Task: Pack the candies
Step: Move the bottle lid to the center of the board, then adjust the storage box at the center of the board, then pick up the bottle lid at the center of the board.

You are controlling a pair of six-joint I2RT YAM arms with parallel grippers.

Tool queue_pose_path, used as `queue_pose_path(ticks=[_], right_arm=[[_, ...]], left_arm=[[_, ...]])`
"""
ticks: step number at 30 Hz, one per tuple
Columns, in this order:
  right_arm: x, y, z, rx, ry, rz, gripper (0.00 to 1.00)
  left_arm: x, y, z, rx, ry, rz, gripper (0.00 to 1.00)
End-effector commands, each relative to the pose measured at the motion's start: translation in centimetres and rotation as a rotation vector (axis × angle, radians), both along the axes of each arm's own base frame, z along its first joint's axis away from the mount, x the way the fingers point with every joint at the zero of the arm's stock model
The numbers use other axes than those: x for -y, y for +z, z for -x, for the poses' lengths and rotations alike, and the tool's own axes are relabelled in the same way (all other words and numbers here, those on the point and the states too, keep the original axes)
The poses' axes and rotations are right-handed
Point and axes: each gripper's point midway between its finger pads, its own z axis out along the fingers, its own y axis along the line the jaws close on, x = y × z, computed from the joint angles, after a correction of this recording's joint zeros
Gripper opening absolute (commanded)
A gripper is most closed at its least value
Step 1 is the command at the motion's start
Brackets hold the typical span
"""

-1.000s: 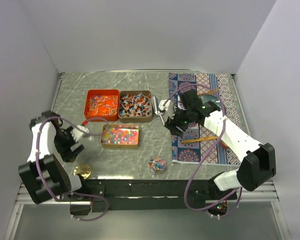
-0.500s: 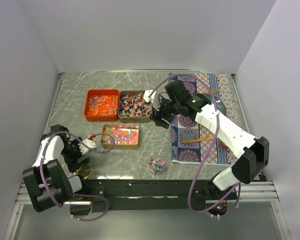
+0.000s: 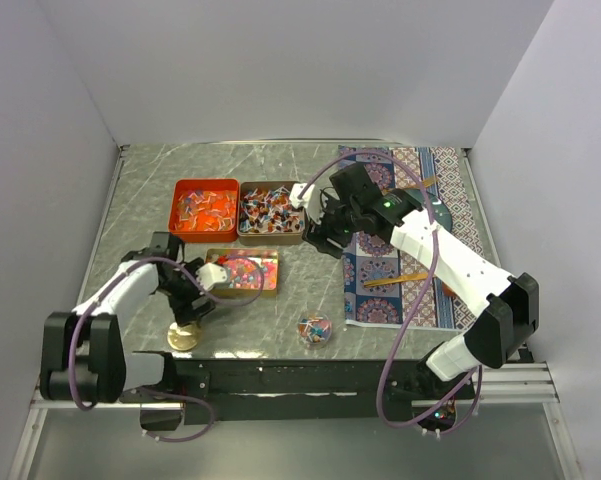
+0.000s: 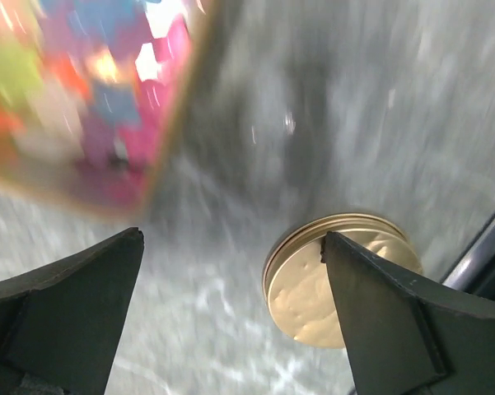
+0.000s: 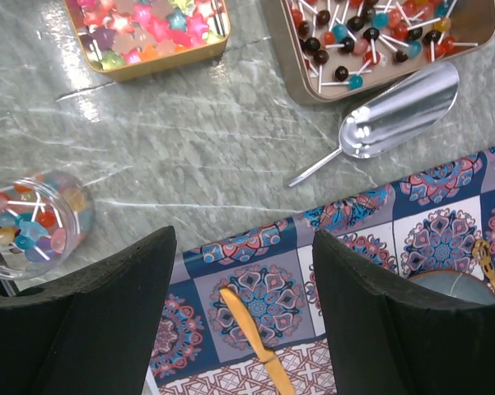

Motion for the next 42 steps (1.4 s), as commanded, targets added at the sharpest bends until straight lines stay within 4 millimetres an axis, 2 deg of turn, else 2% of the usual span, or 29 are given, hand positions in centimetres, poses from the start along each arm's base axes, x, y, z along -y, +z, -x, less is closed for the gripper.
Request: queue_pose_path(ticks=[1,5,6,7,8,9,11,12,15,16,17,18,19,20,21,22,23,24,25,26,27,28,31,32,33,34,36,37,42], right_arm=[[0.7,1.5,0.0,0.058,-0.014,-0.017,0.75],[0.7,1.0,-0.1,0.056,-0.014,-0.016,0.75],[0.5,1.0,-0.2,0.056,-0.012,-0.019,0.75],[0.4,0.9,-0.3,0.054,-0.010,-0.020,0.75],[0.3,1.0,-0.4,0.058,-0.005,-0.023,0.75],[0.0,1.1,-0.2,0.049,0.010,-0.032,0.75],[-1.0,1.5,-0.1,0.049,0.062,-0.053,0.75],[-1.9,1.7,0.2,0.031,0.099,-0.087,0.75],[-5.3,2.9,0.8,0.029,0.225,-0.158,0.77],[-7.1,3.2,1.0,0.038,0.293,-0.175,0.81],[-8.3,3.3,1.1,0.052,0.329,-0.179,0.81],[-10.4,2.1,2.2,0.030,0.394,-0.160,0.82],[-12.0,3.6,2.0,0.075,0.445,-0.171,0.82],[-13.2,3.6,2.3,0.074,0.479,-0.171,0.82],[-14.8,3.4,3.5,0.054,0.531,-0.166,0.82],[-16.9,3.4,3.3,0.057,0.579,-0.174,0.82],[-18.1,3.2,3.8,0.053,0.612,-0.169,0.82],[-19.7,2.1,3.8,0.028,0.640,-0.153,0.82],[-21.2,1.6,5.1,0.019,0.686,-0.146,0.82],[-22.1,1.0,5.5,0.008,0.706,-0.141,0.82],[-23.3,-0.3,5.8,-0.012,0.729,-0.123,0.82],[-24.5,-1.0,7.1,-0.012,0.773,-0.112,0.82],[-25.9,-3.9,9.1,-0.011,0.873,-0.052,0.83],[-26.4,-4.4,10.5,-0.013,0.915,-0.052,0.83],[-26.4,-5.5,11.0,-0.025,0.932,-0.051,0.84],[-26.6,-5.9,11.4,-0.039,0.940,-0.059,0.84],[-27.3,-7.3,12.5,-0.056,0.961,-0.070,0.85],[-27.5,-7.7,12.6,-0.063,0.960,-0.071,0.85],[-30.0,-9.6,13.4,-0.052,0.944,-0.099,0.85]], left_arm=[[3.4,1.8,-4.7,0.107,0.052,0.132,0.97],[5.4,4.4,-5.3,0.124,0.010,0.178,0.98],[5.8,5.6,-5.8,0.141,0.006,0.194,0.98],[6.2,6.5,-5.3,0.121,0.003,0.211,0.97],[7.5,8.3,-5.2,0.103,0.026,0.287,0.97],[8.3,12.1,-6.9,0.166,0.042,0.339,0.98],[9.4,16.7,-7.2,0.166,0.119,0.437,0.99],[9.6,20.4,-8.4,0.234,0.142,0.472,0.99],[7.8,24.7,-10.3,0.315,0.343,0.510,0.97],[6.9,24.9,-10.5,0.316,0.400,0.508,0.97],[5.1,25.0,-11.2,0.314,0.522,0.516,0.97],[3.7,23.9,-11.3,0.294,0.600,0.499,0.97],[2.3,23.1,-11.4,0.273,0.668,0.495,0.97],[-0.5,22.2,-11.2,0.243,0.792,0.491,0.97],[-1.6,21.4,-10.9,0.206,0.854,0.504,0.97],[-3.1,20.8,-10.8,0.189,0.925,0.513,0.97],[-6.2,20.5,-10.5,0.186,1.065,0.532,0.97],[-7.5,19.8,-10.2,0.178,1.126,0.551,0.97],[-8.3,19.8,-10.0,0.173,1.160,0.579,0.97],[-9.9,19.7,-9.6,0.179,1.225,0.593,0.97],[-10.5,19.6,-9.5,0.178,1.248,0.601,0.97],[-10.7,19.8,-9.4,0.180,1.252,0.622,0.97],[-12.2,20.7,-8.4,0.217,1.321,0.661,0.97],[-13.7,20.9,-7.6,0.235,1.386,0.679,0.97],[-14.3,21.2,-7.1,0.249,1.411,0.701,0.97],[-15.9,21.2,-5.8,0.253,1.487,0.725,0.97],[-16.3,21.1,-5.0,0.206,1.519,0.810,0.97],[-17.0,20.6,-3.8,0.166,1.582,0.839,0.97],[-18.7,20.0,-3.1,0.064,1.629,0.970,0.97]])
